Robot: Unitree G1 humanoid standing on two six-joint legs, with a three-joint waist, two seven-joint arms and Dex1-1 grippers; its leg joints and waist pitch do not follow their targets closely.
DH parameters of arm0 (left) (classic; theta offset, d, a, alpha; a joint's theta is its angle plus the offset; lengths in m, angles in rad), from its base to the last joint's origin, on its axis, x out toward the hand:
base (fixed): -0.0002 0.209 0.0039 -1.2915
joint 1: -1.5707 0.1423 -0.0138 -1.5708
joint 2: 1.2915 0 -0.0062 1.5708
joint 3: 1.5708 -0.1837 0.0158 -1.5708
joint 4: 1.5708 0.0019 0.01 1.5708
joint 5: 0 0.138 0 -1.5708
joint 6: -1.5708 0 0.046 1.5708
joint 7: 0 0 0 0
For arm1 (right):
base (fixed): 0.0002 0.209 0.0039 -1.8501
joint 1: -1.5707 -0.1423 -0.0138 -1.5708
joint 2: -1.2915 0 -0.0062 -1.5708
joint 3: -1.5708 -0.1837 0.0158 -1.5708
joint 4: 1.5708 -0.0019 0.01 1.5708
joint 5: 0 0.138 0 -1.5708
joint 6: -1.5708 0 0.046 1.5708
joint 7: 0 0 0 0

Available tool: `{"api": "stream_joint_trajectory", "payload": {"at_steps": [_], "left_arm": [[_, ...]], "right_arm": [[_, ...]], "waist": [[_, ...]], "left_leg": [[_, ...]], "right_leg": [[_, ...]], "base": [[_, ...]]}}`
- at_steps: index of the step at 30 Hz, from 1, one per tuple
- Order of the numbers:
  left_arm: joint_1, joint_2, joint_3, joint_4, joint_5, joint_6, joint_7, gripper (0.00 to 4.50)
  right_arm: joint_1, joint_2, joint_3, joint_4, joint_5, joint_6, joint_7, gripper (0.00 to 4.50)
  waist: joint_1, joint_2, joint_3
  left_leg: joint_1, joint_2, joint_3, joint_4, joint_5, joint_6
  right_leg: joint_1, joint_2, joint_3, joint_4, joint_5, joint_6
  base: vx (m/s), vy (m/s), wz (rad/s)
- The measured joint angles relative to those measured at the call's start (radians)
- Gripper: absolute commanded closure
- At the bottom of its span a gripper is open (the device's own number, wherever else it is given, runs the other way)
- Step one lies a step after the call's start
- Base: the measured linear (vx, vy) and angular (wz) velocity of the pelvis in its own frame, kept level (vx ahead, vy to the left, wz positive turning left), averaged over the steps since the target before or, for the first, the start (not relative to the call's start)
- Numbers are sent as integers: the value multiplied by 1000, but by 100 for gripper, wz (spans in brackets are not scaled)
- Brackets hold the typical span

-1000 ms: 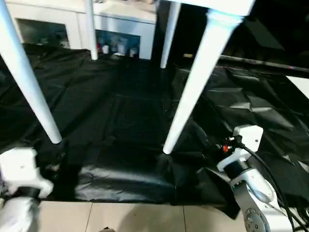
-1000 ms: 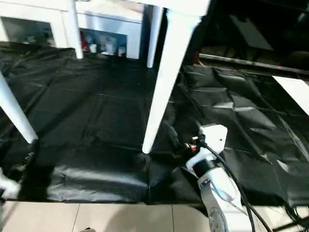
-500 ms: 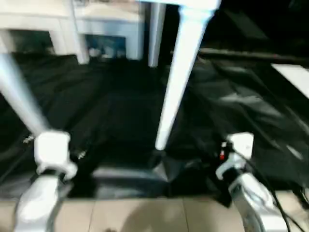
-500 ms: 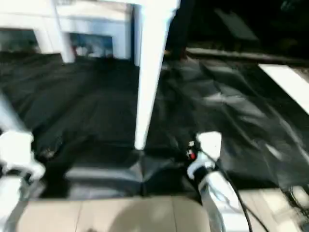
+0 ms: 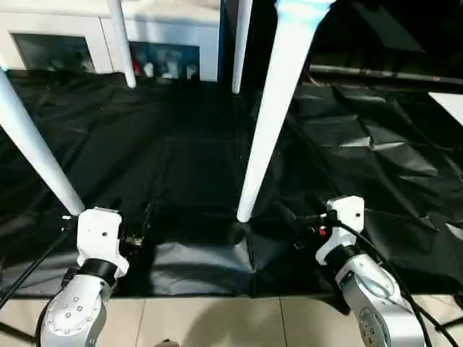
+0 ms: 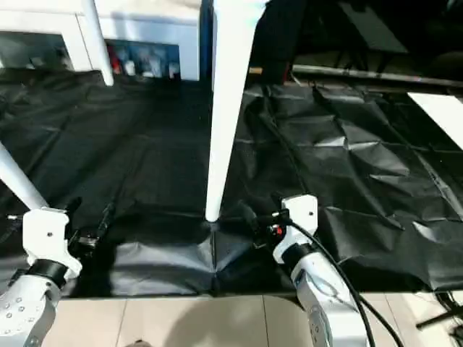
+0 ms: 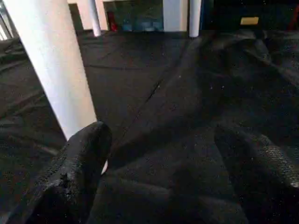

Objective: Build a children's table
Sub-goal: Flip table

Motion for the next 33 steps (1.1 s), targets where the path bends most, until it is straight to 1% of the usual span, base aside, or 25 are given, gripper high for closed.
{"api": "stream_joint_trajectory", "payload": {"at_steps": [3, 6, 7, 8, 9, 10, 11, 12, 13, 14, 15, 16, 17, 18, 19, 21, 23, 24, 25, 26, 27, 29, 30, 31, 33], "left_arm": [[-5, 0, -1, 2, 0, -3, -1, 100], [-5, 2, -1, 3, 0, -4, -1, 100], [-6, 4, -1, 4, 0, -5, -1, 100], [-14, 9, 0, 7, 0, -6, -2, 100], [-34, 16, -7, 14, 0, -7, -4, 100], [-45, 20, -10, 14, 0, -9, -8, 100], [-50, 18, -9, 13, -1, -15, -12, 100], [-26, 10, -10, 16, -1, -16, -15, 100], [6, 10, -16, 33, -2, -12, -25, 100], [12, 15, -25, 55, -3, -2, -40, 100], [1, 23, -35, 65, -4, 4, -60, 100], [-18, 25, -48, 83, -4, 7, -73, 100], [-29, 29, -55, 112, -3, 15, -83, 100], [-21, 32, -63, 179, -1, 12, -90, 100], [-13, 35, -69, 228, -1, 9, -95, 100], [3, 29, -76, 303, -1, 0, -108, 100], [4, 19, -88, 387, 5, -18, -109, 100], [6, 3, -91, 444, 15, -28, -107, 100], [9, -6, -91, 478, 18, -30, -106, 100], [12, -8, -91, 499, 18, -33, -103, 100], [-15, -10, -88, 520, 17, -39, -95, 100], [-28, -21, -65, 515, 6, -68, -86, 100], [-13, -38, -53, 514, -7, -91, -84, 100], [-8, -48, -53, 513, -15, -118, -81, 100], [-17, -53, -31, 482, -24, -180, -56, 100]], "right_arm": [[-4, 0, 0, 4, -1, -3, -1, 58], [-4, 2, 1, 5, -1, -9, -1, 58], [-4, 5, 1, 5, -2, -11, -1, 58], [-5, 7, 1, 5, -2, -15, -1, 58], [10, 9, 0, 6, -4, -17, -2, 58], [17, 5, -3, 6, -6, -18, -2, 58], [9, 3, -2, 6, -8, -19, -1, 58], [-12, -2, 1, 14, -8, -19, 2, 58], [-8, -2, 3, 19, -4, -18, 13, 58], [3, -8, 3, 26, 4, -14, 33, 58], [15, -19, 8, 36, 18, 2, 62, 58], [14, -36, 20, 53, 29, 17, 99, 58], [9, -46, 35, 81, 32, 31, 126, 58], [12, -43, 67, 131, 29, 31, 162, 58], [17, -40, 84, 163, 26, 29, 181, 58], [19, -42, 87, 212, 20, 13, 195, 58], [10, -39, 81, 291, -6, -15, 178, 58], [3, -40, 77, 356, -29, -29, 154, 58], [-6, -39, 76, 393, -46, -34, 138, 58], [-10, -34, 78, 414, -61, -43, 122, 58], [6, -33, 77, 442, -86, -65, 92, 58], [4, -24, 75, 477, -96, -79, 66, 58], [6, -18, 68, 471, -89, -96, 62, 58], [8, -9, 52, 451, -75, -112, 65, 58], [10, 16, 19, 379, -33, -137, 72, 58]], "waist": [[1, 4, -8], [-2, 20, -5], [-5, 31, -2], [-2, 29, 3], [4, 25, 10], [32, 6, 11], [60, -14, 8], [67, -21, 9], [79, -4, 11], [83, 9, 14], [79, 18, 21], [77, 33, 25], [69, 41, 32], [46, 55, 34], [31, 57, 36], [15, 45, 37], [4, 32, 43], [-5, 36, 45], [-15, 49, 48], [-16, 67, 52], [2, 57, 48], [19, -2, 24], [31, 7, 26], [36, 23, 26], [39, 42, 20]], "left_leg": [[-42, 8, -1, 9, 15, 24], [-58, 28, 4, 8, 26, 33], [-61, 37, 4, 4, 28, 30], [-62, 48, 13, -2, 47, 20], [-63, 57, 37, -5, 63, 20], [-63, 64, 73, -7, 64, 19], [-70, 62, 104, -6, 64, 19], [-85, 57, 90, 76, 15, -10], [-82, 33, 33, 171, -10, -4], [-55, -5, -15, 218, -19, 0], [14, -34, -37, 207, -86, -13], [69, -46, -49, 156, -150, -11], [93, -46, -52, 132, -173, -15], [104, -39, -52, 94, -170, -14], [108, -38, -45, 70, -169, -12], [114, -40, -27, 50, -165, -4], [138, -44, -13, 35, -165, -5], [154, -38, -9, 23, -165, -5], [155, -21, -10, 18, -165, -5], [138, -4, -10, 7, -164, -6], [115, -2, 9, 7, -162, -10], [87, -19, 27, 9, -142, -33], [86, -26, 14, 1, -136, -39], [84, -27, 5, -1, -129, -33], [76, -12, -3, -24, -50, -26]], "right_leg": [[-30, 2, -9, -15, 27, -11], [-29, -2, -44, -62, 67, -12], [-24, -1, -59, -62, 64, -12], [-32, -5, -63, -10, 24, -21], [-27, -6, -63, 115, -43, -26], [-5, -3, -52, 174, -87, -23], [18, 4, -24, 184, -176, -18], [-10, 0, -5, 206, -194, -21], [-9, -1, -1, 206, -193, -20], [5, -1, 4, 195, -191, -16], [4, -1, 7, 173, -191, -16], [10, 4, 5, 156, -190, -15], [21, 3, 2, 129, -186, -15], [45, 10, -3, 75, -173, -24], [64, 9, -6, 46, -158, -38], [83, -6, -10, 10, -108, -32], [94, -19, -9, -10, -89, -11], [110, -21, -34, -40, -90, -9], [126, -25, -75, -75, -89, -8], [142, -33, -117, -61, -101, -5], [145, -49, -111, 11, -116, -10], [164, -58, -28, 44, -150, 30], [153, -61, -27, 39, -152, 28], [154, -61, -38, 35, -150, 25], [152, -43, -46, 32, -136, 16]], "base": [[-128, 13, 1], [-204, 46, -11], [-221, -4, -14], [-259, -46, 12], [-259, -46, 12], [-241, -104, 29], [-140, -116, 15], [-140, -116, 15], [-108, -13, -3], [-161, 52, 5], [-161, 52, 5], [-197, 78, 17], [-167, 95, 9], [-167, 95, 9], [-168, 94, 6], [-161, 69, 5], [-53, 7, 2], [0, 0, 0], [0, 0, 0], [90, 49, -3], [90, 49, -3], [65, -115, -7], [-14, -156, -15], [-36, -69, -26], [25, -34, -18]]}}
